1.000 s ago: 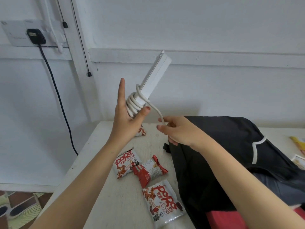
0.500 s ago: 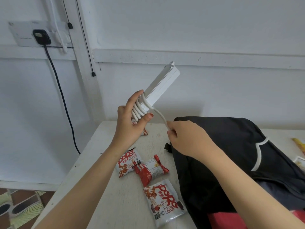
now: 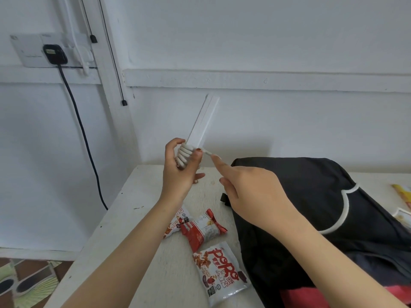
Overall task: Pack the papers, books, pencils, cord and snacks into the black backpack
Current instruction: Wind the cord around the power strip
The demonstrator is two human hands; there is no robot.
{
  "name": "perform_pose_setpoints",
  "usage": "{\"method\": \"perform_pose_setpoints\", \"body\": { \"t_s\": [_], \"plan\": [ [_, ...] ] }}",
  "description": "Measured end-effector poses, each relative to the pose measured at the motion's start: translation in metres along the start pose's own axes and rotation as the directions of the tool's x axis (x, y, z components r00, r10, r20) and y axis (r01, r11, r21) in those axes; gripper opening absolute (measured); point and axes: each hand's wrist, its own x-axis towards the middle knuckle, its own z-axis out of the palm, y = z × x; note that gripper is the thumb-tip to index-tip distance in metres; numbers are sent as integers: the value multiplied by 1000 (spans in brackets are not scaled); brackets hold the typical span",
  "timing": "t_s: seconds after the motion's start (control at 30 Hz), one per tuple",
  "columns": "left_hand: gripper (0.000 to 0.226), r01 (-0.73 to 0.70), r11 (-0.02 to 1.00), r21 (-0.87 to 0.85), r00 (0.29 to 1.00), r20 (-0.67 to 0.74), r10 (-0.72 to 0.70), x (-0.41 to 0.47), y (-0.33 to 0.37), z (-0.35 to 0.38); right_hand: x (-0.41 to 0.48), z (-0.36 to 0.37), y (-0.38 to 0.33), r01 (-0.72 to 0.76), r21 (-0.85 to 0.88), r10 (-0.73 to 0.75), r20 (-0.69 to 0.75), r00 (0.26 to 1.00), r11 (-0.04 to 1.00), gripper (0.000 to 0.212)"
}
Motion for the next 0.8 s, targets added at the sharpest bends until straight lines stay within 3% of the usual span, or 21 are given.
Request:
{"method": "perform_pose_setpoints", "body": {
  "t_s": [0.27, 0.47, 0.57, 0.67, 0.8],
  "plan": [
    [34, -61, 992, 107, 997, -29, 65, 3, -4, 1, -5, 2, 10, -74, -8, 74, -47, 996, 997, 52],
    [58, -297, 879, 372, 953, 68, 294, 9, -6, -14, -7, -10, 37, -156, 5, 154, 118, 981, 988, 21],
    [66, -303, 856, 419, 951, 71, 301, 14, -4, -20, -9, -16, 53, -209, 179, 178, 174, 969, 961, 27],
    [70, -296, 854, 428, 953, 78, 291, 19, -3, -22, -8, -20, 55, -183, 278, 140, 167, 976, 943, 30],
    [67, -285, 845, 452, 957, 84, 278, 24, -3, -16, -9, -26, 46, -80, 156, 67, 86, 994, 985, 22]
  ]
}}
